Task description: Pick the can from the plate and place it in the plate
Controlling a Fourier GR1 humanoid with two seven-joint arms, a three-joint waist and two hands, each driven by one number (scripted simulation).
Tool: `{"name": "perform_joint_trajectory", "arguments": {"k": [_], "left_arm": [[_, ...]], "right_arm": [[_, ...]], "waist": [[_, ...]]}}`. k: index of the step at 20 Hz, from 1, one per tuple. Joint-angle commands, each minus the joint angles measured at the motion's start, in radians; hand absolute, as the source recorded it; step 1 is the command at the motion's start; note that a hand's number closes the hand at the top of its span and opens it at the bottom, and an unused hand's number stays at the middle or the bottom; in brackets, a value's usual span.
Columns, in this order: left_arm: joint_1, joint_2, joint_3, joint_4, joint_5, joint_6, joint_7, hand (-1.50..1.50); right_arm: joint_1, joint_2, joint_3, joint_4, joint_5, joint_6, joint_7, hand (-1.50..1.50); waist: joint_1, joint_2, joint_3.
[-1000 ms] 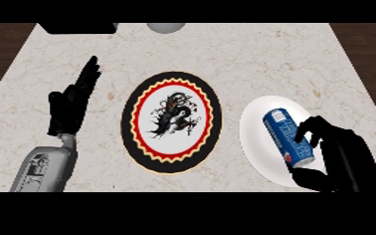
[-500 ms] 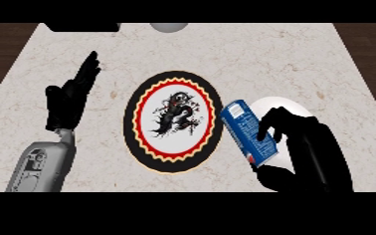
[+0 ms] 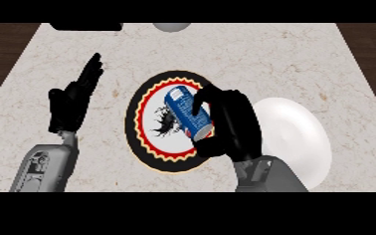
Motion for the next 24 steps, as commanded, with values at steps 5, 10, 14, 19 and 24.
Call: {"name": "perform_joint_trajectory", "arguments": {"k": [5,10,14,19,24], "left_arm": [[-0.043,-0.007,-0.005,-0.008,-0.002,-0.014,0.034,0.0],[-0.076,0.0,0.012,0.013,-0.01,-0.006,0.05,0.0],[-0.096,-0.031,-0.009,0.035,-0.006,-0.015,0.021,0.0],[-0.068,-0.032,-0.007,0.061,-0.014,-0.023,-0.022,0.0],[-0.041,-0.069,-0.038,0.048,-0.064,0.035,-0.022,0.0]], "right_arm": [[-0.247,0.034,0.149,0.441,0.009,-0.143,0.113,1.5],[-0.327,0.034,0.177,0.626,-0.201,-0.253,0.151,1.5],[-0.351,0.034,0.223,0.764,-0.38,-0.395,0.087,-1.5],[-0.442,0.034,0.343,0.806,-0.57,-0.498,0.057,-1.5],[-0.361,0.034,0.256,0.724,-0.713,-0.624,-0.174,-1.5]], "waist": [[0.016,0.004,0.0],[0.019,0.006,0.001],[0.049,0.017,0.001],[0.044,0.011,0.001],[0.034,0.011,0.002]]}}
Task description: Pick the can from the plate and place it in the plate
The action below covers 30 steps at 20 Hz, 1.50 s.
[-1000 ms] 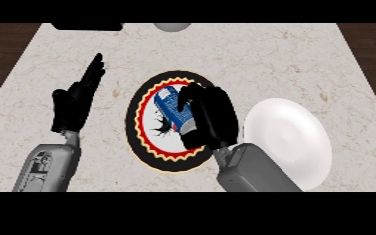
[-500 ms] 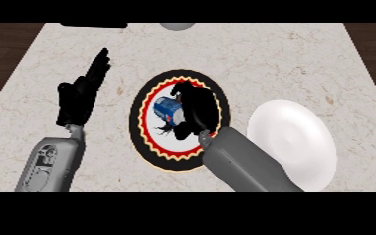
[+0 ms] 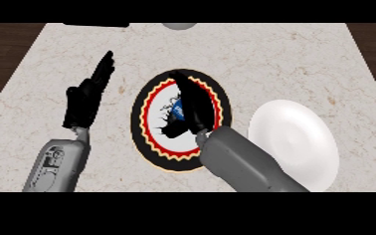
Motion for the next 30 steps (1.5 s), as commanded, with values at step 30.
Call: {"name": "perform_joint_trajectory", "arguments": {"k": [30], "left_arm": [[0.03,0.005,0.065,-0.039,-0.005,-0.022,0.035,0.0]], "right_arm": [[0.628,-0.374,-0.629,-0.48,-0.391,0.296,-0.57,-1.5]], "waist": [[-0.057,-0.013,-0.001]]}}
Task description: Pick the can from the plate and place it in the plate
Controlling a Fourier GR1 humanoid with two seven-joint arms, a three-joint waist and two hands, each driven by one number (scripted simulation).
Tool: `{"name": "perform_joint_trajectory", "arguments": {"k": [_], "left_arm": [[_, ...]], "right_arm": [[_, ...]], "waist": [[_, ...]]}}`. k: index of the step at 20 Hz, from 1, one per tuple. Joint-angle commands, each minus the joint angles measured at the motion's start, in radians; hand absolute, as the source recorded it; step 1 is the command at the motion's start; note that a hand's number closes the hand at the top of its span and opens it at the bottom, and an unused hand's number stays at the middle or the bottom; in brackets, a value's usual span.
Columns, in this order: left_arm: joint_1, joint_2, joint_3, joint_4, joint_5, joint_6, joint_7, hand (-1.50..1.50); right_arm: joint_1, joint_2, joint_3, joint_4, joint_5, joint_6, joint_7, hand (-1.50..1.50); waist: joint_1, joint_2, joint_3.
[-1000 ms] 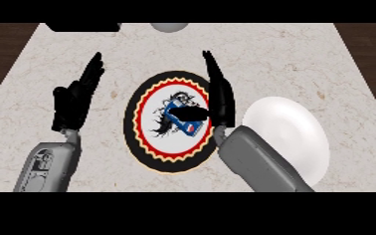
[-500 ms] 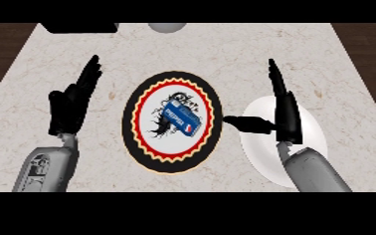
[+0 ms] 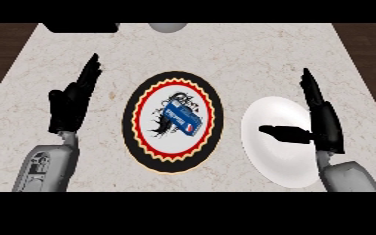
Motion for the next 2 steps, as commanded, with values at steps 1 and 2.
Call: {"name": "perform_joint_trajectory", "arguments": {"k": [1,2], "left_arm": [[0.034,-0.004,-0.005,-0.041,-0.015,-0.005,0.009,0.0],[-0.019,-0.003,0.009,-0.005,0.006,-0.012,0.021,0.0]], "right_arm": [[0.04,-0.015,-0.092,0.035,-0.017,0.108,-0.066,-1.5],[0.07,-0.045,-0.115,0.058,-0.049,0.139,-0.106,-1.5]], "waist": [[0.003,0.0,0.0],[0.0,0.0,0.0]]}}
